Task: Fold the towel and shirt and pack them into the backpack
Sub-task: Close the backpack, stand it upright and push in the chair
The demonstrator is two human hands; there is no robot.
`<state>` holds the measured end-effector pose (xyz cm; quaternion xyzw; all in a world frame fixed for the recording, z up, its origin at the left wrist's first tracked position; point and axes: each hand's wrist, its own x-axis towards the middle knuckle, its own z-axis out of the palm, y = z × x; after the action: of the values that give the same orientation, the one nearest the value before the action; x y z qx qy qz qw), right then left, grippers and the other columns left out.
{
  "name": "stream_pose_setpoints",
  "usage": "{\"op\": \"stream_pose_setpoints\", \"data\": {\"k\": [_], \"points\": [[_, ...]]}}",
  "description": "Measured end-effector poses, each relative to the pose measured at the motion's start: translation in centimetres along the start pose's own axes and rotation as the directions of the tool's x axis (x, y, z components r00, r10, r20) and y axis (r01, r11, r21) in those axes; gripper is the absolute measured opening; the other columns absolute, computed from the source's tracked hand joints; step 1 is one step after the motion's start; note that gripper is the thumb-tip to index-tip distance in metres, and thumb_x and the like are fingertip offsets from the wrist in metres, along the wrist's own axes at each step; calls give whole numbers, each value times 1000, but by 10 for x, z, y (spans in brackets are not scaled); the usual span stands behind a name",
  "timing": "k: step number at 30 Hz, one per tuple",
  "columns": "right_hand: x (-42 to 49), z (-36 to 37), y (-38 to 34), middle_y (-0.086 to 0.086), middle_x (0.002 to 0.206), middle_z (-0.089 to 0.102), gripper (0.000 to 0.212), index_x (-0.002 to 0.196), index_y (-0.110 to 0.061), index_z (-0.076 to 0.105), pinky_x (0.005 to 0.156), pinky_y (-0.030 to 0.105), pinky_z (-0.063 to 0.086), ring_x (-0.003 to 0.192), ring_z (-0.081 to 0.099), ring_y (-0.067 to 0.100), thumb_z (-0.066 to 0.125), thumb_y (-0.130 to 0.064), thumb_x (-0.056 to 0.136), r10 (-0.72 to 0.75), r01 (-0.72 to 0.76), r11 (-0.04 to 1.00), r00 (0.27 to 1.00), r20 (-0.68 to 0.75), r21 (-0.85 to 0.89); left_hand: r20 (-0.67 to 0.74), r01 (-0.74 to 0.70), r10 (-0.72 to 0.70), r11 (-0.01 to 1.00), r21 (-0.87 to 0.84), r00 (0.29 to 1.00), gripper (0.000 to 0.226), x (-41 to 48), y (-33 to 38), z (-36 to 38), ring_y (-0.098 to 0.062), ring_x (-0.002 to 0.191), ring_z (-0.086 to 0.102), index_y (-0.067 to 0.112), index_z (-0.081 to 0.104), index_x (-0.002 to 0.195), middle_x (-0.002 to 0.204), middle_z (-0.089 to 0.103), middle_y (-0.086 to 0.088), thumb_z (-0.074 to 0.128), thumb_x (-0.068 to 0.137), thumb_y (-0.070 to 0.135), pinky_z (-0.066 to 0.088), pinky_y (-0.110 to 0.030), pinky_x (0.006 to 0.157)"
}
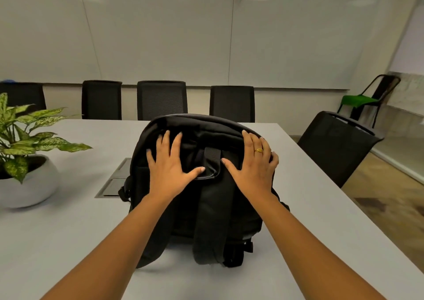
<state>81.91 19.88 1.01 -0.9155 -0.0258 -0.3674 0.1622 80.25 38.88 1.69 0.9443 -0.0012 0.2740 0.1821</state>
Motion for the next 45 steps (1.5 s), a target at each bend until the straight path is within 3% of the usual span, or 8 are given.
{"op": "stream_pose_setpoints", "data": {"k": [3,8,11,15,22,28,33,45], "points": [[2,11,-3,12,125,56,76,132,-20,40,83,53,46,112,54,35,73,-50,71,-51,42,996,993,-106,-85,-7,28,-27,981,191,1000,87,11,1,2,-27,143,-16,33,15,147,156,-11,-5,53,76,68,-2,-56,112],[11,25,-7,10,105,63,67,120,-20,46,72,48,50,94,61,33,78,-44,66,-89,51,983,973,-215,-175,-27,20,-12,946,325,1000,80,34,-3,1,-36,139,-22,38,22,144,153,-21,-7,53,77,68,2,-67,106],[18,33,-9,10,99,63,53,110,-17,55,78,51,50,91,61,32,81,-31,66,-85,44,985,966,-246,-167,37,15,-26,960,279,999,81,48,-8,3,-39,140,-13,40,17,144,153,-19,-9,55,77,66,16,-64,106],[34,38,-9,9,88,64,42,95,-14,60,81,49,51,80,62,30,84,-4,62,-44,30,998,940,-339,-46,61,-55,40,962,266,997,78,68,-13,2,-35,134,16,36,22,142,153,1,-11,57,76,60,33,-49,100],[58,32,-25,11,81,60,55,95,-15,45,55,31,44,72,50,23,78,10,58,-33,89,991,882,-470,99,6,-99,100,994,-52,995,63,86,-3,14,-31,110,46,8,38,134,129,46,-14,67,79,16,38,-36,96],[91,21,-10,12,81,60,54,96,-15,45,53,31,44,75,46,21,77,11,61,-4,118,978,835,-551,173,-146,-160,132,966,-204,980,51,104,28,18,-34,112,49,-3,42,132,125,49,-20,58,84,-3,38,-36,100],[130,14,28,12,81,60,53,96,-15,44,53,31,42,76,32,15,74,13,62,4,141,971,798,-602,193,-184,-221,190,961,-166,964,45,140,68,31,-35,116,46,-5,46,130,127,49,-20,52,85,-6,36,-38,103],[240,-26,227,9,80,59,53,89,-14,50,57,30,36,76,41,20,69,21,55,-70,106,994,741,-668,14,-201,-375,347,919,-120,916,24,249,264,126,-37,98,44,-7,58,102,107,56,-22,44,83,-13,43,-42,79]]}}
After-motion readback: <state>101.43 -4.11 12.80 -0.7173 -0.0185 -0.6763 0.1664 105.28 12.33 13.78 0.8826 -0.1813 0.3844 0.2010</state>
